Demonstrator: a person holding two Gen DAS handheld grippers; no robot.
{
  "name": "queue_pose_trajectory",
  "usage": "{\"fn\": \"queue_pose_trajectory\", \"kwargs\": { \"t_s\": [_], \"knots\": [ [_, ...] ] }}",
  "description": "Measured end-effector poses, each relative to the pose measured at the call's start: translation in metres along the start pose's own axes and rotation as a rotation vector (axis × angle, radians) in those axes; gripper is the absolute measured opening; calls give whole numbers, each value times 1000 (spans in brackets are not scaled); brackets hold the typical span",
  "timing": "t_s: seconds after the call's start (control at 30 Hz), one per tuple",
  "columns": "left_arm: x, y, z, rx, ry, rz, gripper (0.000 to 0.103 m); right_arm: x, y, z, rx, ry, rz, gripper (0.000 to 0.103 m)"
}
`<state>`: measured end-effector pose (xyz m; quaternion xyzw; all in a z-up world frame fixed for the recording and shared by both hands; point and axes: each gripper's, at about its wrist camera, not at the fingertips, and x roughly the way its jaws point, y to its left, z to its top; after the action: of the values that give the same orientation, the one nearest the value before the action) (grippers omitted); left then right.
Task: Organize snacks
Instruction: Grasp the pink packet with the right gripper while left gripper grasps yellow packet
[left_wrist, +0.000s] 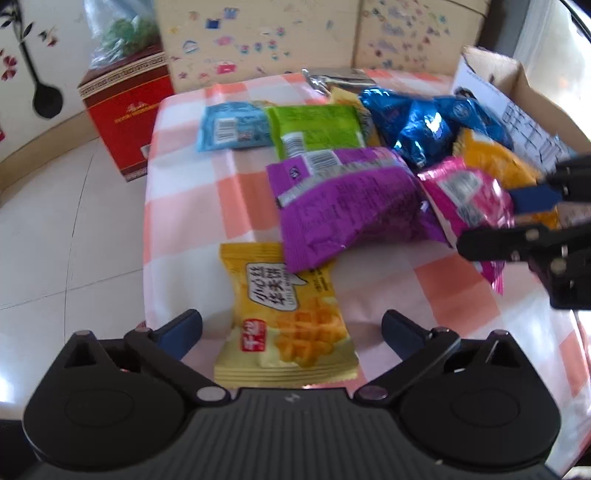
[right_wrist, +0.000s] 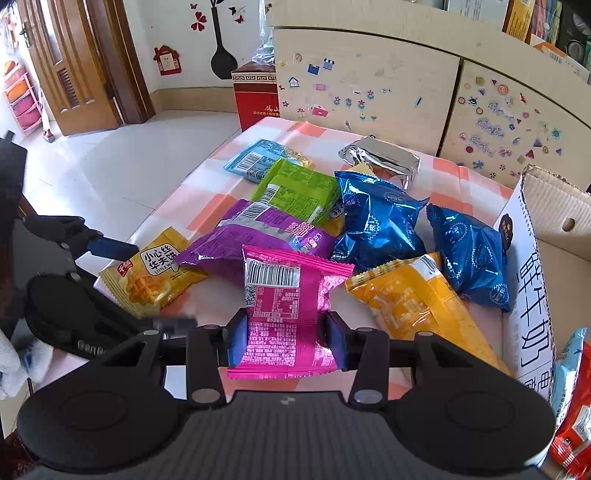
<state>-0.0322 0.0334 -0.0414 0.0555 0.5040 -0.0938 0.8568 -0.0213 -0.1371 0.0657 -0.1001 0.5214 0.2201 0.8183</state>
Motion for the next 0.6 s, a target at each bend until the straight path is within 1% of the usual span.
{"fn": "queue_pose_trajectory", "kwargs": {
  "t_s": [0.17, 0.3, 0.37, 0.43, 0.47, 0.5, 0.6],
  "knots": [
    [1, 0, 2, -2, 15, -6, 103, -1, 0, -1, 0, -1, -4, 51],
    [1, -1, 5, 17, 25, -2, 102, -1, 1, -1, -8, 0, -12, 51],
    [-2, 1, 5, 0, 16, -12, 91, -2, 1, -1, -10, -5, -16, 51],
    [-7, 1, 6, -7, 0, -12, 67, -4, 1, 0, -7, -14, -17, 51],
    [-10, 1, 6, -3, -5, -7, 62, -6, 0, 0, -4, -18, -16, 51],
    [-11, 1, 5, 0, -10, -7, 54, -7, -1, 1, -3, -21, -14, 51],
    [-15, 2, 2, -20, -17, -6, 50, -8, 0, 1, -4, -27, -17, 51]
  ]
}}
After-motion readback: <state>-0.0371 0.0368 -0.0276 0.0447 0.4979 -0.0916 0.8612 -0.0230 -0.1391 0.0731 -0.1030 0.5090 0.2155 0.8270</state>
